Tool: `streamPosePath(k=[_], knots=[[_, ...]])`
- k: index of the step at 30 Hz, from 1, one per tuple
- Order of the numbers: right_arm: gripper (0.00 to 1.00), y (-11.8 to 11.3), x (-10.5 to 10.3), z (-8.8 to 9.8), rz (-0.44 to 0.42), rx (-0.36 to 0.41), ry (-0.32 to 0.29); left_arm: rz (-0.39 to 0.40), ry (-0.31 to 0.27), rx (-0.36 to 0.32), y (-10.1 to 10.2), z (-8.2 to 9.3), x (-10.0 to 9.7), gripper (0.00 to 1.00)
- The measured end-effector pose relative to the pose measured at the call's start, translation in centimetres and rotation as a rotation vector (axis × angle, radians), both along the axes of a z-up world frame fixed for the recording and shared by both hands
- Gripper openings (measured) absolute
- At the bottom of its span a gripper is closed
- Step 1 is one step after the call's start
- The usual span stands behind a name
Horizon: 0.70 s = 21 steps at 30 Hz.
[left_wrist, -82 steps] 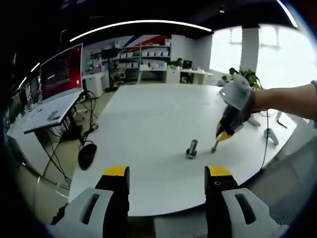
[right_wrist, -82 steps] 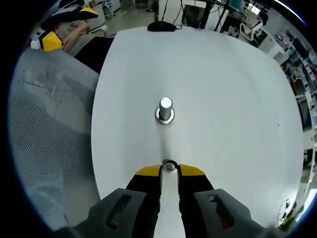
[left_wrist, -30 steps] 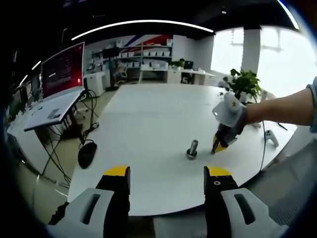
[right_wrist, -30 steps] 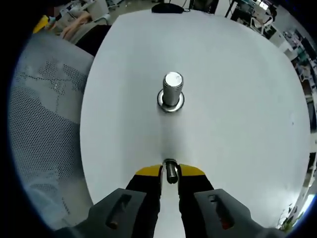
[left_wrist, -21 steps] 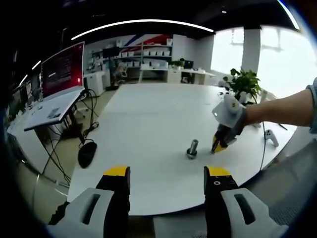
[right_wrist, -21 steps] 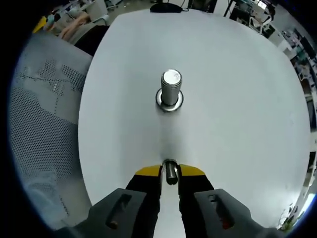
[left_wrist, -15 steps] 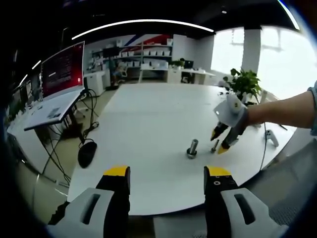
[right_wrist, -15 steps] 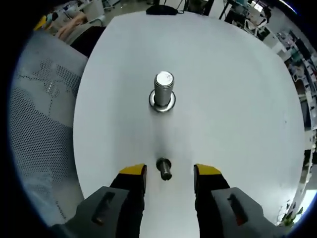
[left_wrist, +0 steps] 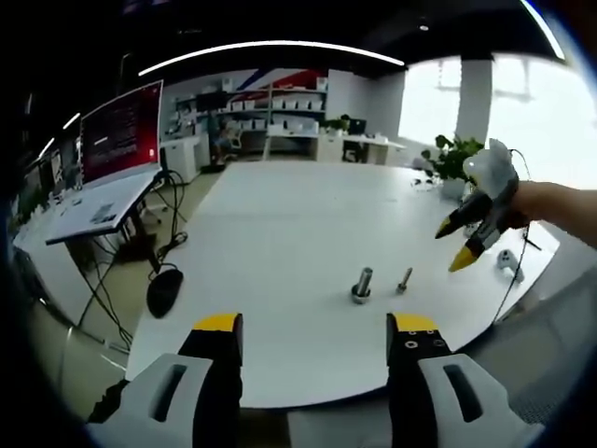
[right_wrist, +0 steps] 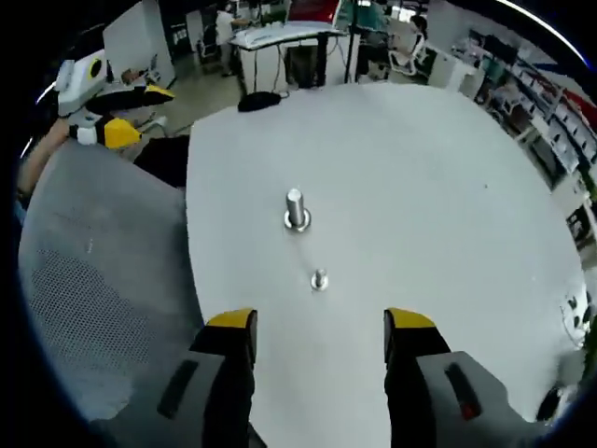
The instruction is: Place the washer onto the threaded stud by aligning its center hole with the stud, sliding it down to the base, and recovering from edge contact or off-axis alignment until the washer reaches the visible bottom stop.
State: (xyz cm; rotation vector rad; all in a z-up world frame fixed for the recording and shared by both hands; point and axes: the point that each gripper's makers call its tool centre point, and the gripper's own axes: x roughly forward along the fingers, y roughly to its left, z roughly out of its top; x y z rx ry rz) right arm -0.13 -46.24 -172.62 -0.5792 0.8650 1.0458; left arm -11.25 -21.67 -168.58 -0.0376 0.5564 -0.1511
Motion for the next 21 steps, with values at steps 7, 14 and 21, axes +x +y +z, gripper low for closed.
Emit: streamPosePath(k=[7,14,21], knots=[[0.63,-2.5,-2.0,4.6,-0.168,0.186,-0.009,-0.01,0.0,0.003,-0.2,0.0,0.0,0.63],[0.64,-4.8,-6.5,6.3,-0.232,0.28,0.012,-0.006,-0.006,0.0,-0.2,0.1,-0.2,0.66],[0.65,-6.3,-9.1,7.9,-0.303,0.383,0.002,0.004,-0.011,-0.01,-0.1,0.2,-0.3,0.67]])
